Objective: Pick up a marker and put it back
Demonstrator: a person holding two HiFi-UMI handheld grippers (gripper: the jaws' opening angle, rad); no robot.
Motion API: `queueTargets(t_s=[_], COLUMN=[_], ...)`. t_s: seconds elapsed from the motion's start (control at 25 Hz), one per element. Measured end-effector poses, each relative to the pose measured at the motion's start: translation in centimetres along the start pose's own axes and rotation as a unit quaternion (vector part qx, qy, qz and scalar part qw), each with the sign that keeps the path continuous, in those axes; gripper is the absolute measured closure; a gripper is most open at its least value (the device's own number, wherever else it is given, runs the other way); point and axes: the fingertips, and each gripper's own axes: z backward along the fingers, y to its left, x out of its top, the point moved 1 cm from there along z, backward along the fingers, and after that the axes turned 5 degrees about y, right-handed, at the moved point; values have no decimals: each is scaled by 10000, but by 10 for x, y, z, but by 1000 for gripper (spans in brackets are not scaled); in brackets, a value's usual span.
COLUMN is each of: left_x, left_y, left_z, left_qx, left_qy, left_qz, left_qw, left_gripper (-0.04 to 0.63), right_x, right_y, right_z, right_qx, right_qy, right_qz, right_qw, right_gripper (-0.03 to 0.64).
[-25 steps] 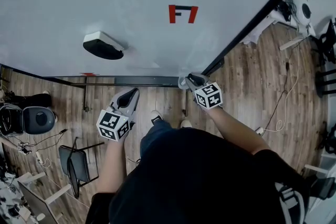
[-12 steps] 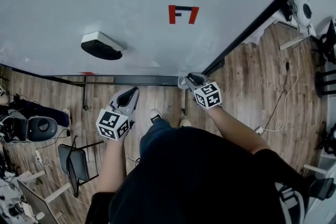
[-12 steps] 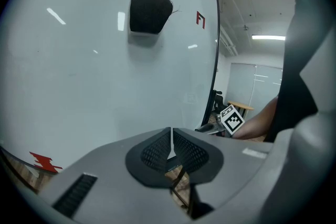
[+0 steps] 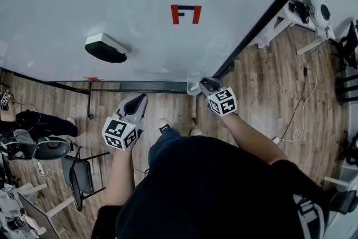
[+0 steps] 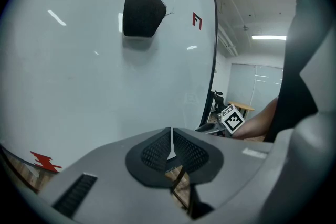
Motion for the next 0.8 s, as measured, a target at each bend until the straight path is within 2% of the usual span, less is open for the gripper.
queueTargets(t_s=[0.32,0.8], left_x=[4,14], left_y=[-18,-53], left_z=[2,5], left_qx=[-1,-49], left_qy=[-59,-171], left_qz=[-62,-200], left_qw=[10000,9996], left_gripper=[569,569], right_x=[4,17], right_y=[-3,12], right_z=[24,81], right_qx=[-18,224], right_qy=[-151,-546], right_qz=[24,126], right_qw=[9999,9982], right_gripper=[511,514])
